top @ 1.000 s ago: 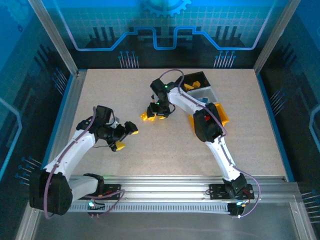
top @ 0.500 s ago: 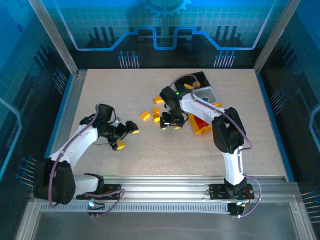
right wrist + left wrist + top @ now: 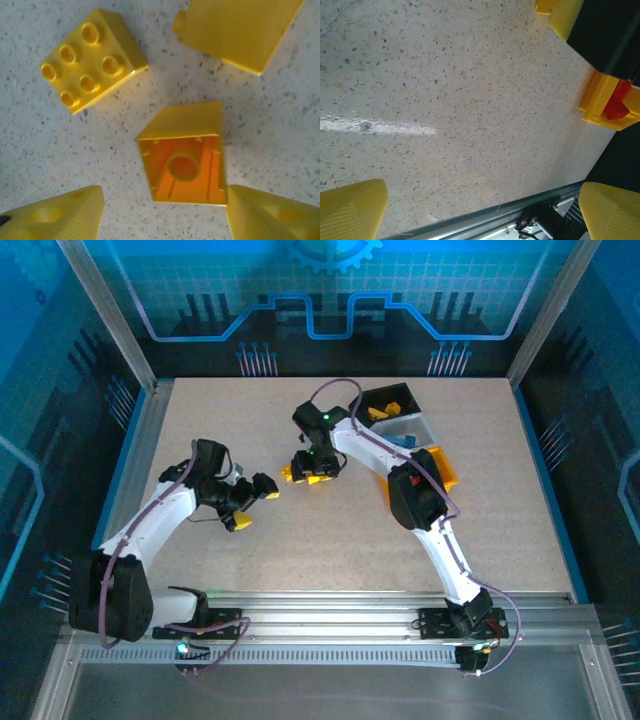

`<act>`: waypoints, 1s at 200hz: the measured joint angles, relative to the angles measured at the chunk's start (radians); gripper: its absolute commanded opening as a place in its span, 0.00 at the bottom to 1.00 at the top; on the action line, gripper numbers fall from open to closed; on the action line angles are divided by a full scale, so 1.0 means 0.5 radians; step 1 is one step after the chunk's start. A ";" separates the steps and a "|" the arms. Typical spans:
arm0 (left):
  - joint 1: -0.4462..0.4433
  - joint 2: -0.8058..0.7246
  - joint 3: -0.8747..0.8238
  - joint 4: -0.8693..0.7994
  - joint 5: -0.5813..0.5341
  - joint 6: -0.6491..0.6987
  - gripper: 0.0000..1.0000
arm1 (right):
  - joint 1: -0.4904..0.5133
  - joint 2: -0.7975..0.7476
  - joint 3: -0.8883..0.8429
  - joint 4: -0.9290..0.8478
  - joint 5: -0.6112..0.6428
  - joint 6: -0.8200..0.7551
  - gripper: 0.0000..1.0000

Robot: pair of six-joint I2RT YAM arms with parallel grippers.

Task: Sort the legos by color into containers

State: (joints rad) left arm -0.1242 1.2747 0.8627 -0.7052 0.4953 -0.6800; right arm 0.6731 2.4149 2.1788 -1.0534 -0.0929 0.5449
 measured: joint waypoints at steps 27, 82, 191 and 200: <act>0.037 -0.058 -0.030 -0.027 0.001 0.013 0.99 | 0.000 0.146 0.234 -0.105 0.065 -0.011 0.64; 0.114 -0.095 -0.058 -0.082 0.017 0.051 0.99 | -0.005 0.301 0.468 -0.237 0.143 -0.028 0.53; 0.137 -0.085 -0.060 -0.049 0.068 0.060 0.99 | -0.135 0.005 0.137 -0.203 0.161 -0.042 0.32; 0.137 -0.064 -0.060 -0.024 0.078 0.056 0.99 | -0.185 -0.115 0.042 -0.178 0.141 -0.027 0.32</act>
State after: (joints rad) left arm -0.0559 1.2427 0.8330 -0.7170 0.5343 -0.6521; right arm 0.5808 2.3573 2.1998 -1.1423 -0.0223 0.5316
